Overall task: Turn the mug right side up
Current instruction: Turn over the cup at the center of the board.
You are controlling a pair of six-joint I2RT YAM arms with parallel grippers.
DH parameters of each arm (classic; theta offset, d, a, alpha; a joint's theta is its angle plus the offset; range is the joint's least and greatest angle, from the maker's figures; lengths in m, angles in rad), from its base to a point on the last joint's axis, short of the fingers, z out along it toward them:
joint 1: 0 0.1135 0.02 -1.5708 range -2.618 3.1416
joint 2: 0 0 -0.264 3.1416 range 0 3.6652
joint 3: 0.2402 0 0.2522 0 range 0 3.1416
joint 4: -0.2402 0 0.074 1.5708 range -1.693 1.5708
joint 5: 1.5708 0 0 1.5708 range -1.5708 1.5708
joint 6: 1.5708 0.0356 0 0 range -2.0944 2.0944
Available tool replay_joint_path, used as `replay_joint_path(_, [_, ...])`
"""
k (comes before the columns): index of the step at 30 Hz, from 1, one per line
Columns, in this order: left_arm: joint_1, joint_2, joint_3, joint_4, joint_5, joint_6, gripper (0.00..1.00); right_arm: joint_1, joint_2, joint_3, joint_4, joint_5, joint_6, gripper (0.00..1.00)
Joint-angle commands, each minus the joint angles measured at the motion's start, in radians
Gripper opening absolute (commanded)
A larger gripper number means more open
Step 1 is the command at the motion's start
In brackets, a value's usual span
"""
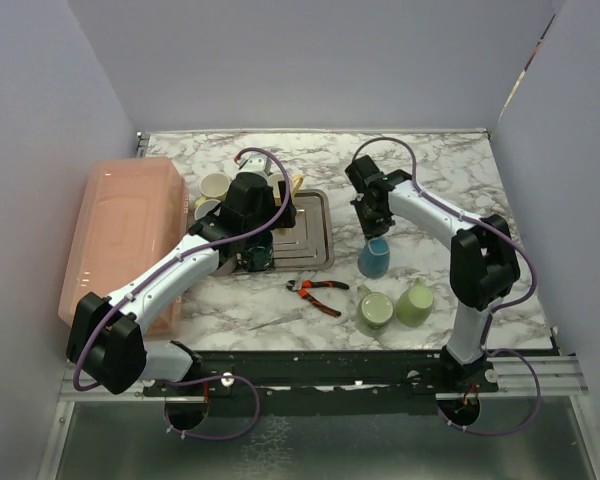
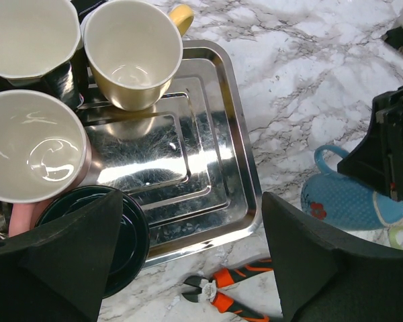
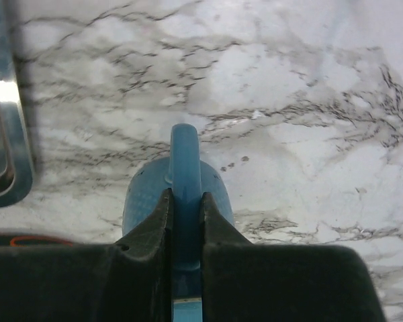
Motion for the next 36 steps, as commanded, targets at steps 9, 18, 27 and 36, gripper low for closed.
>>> replay_joint_path(9, [0.002, 0.038, -0.008, 0.004, 0.076, -0.002, 0.86, -0.161, 0.002, -0.035, 0.026, 0.114, 0.299, 0.44])
replay_joint_path(18, [0.000, 0.084, 0.009, 0.016, 0.182, 0.002, 0.86, -0.195, -0.035, -0.104, 0.065, -0.106, 0.204, 0.41])
replay_joint_path(27, [0.000, 0.081, 0.005, 0.018, 0.164, 0.002, 0.86, -0.195, -0.071, -0.115, 0.009, -0.202, 0.159, 0.40])
replay_joint_path(36, [0.000, 0.092, 0.006, 0.021, 0.162, 0.002, 0.86, -0.195, -0.097, -0.138, -0.012, -0.220, 0.114, 0.01])
